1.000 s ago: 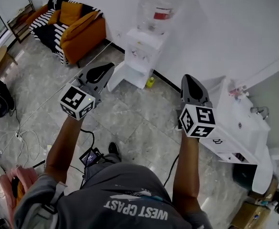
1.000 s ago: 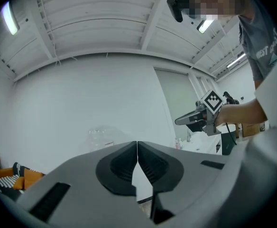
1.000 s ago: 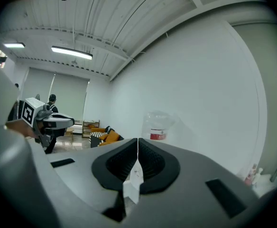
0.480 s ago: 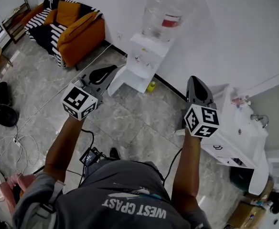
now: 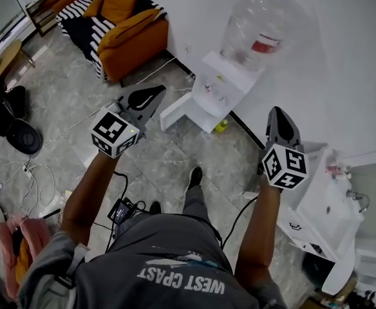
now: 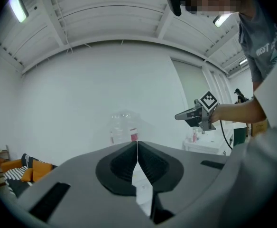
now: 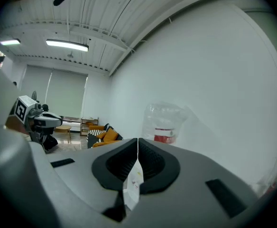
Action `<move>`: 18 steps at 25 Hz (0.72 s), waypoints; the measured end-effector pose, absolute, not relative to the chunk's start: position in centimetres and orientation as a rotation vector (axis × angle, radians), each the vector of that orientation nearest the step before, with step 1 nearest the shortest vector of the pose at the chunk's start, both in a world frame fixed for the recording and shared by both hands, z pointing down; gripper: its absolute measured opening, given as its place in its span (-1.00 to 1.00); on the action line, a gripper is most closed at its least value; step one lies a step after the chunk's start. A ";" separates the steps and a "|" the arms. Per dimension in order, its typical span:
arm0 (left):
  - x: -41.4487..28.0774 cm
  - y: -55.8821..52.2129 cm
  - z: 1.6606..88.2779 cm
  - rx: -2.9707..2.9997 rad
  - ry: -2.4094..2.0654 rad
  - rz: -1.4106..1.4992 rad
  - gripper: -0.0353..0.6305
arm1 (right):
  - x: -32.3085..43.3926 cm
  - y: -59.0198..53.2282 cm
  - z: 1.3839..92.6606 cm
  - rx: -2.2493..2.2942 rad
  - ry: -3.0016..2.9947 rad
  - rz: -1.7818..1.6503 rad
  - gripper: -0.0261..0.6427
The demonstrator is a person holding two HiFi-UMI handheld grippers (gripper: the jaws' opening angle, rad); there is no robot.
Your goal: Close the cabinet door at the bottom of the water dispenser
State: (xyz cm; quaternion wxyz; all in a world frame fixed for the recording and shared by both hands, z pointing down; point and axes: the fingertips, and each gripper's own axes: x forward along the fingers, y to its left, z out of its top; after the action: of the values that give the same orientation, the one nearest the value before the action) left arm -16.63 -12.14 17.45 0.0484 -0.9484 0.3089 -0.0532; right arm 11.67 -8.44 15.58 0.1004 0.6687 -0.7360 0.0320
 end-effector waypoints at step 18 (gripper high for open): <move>-13.4 -27.1 28.4 -2.906 1.278 -0.404 -0.84 | 19.9 -26.4 25.3 1.848 -2.227 0.209 -0.83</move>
State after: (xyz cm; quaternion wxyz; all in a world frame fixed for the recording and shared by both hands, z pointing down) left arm -13.38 -27.07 28.39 -0.0293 -0.9076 0.3992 -0.1263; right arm 19.92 -26.37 25.27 0.1199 0.6323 -0.7620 0.0715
